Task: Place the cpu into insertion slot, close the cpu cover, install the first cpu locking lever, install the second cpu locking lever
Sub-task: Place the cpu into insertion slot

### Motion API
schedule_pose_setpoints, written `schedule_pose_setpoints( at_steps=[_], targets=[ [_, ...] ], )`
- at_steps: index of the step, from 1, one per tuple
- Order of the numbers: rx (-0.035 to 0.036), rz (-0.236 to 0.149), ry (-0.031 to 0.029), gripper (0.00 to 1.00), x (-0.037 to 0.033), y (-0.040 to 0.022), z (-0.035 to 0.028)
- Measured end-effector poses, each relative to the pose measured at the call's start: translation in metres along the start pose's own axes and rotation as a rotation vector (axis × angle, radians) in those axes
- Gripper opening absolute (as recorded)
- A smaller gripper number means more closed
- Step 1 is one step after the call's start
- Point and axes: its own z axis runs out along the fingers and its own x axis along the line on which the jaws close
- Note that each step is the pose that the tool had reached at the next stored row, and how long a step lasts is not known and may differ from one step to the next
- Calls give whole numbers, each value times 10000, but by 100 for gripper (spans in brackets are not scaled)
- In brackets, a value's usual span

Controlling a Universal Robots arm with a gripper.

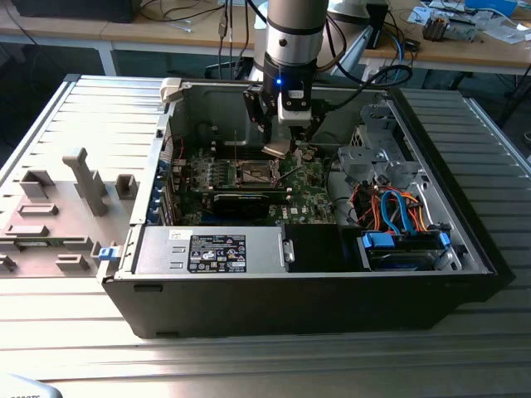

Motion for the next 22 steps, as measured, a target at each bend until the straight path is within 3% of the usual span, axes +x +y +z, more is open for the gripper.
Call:
schedule_pose_setpoints(
  at_steps=[22],
  targets=[
    [-7, 389, -25, 54, 0, 0, 3]
  ],
)
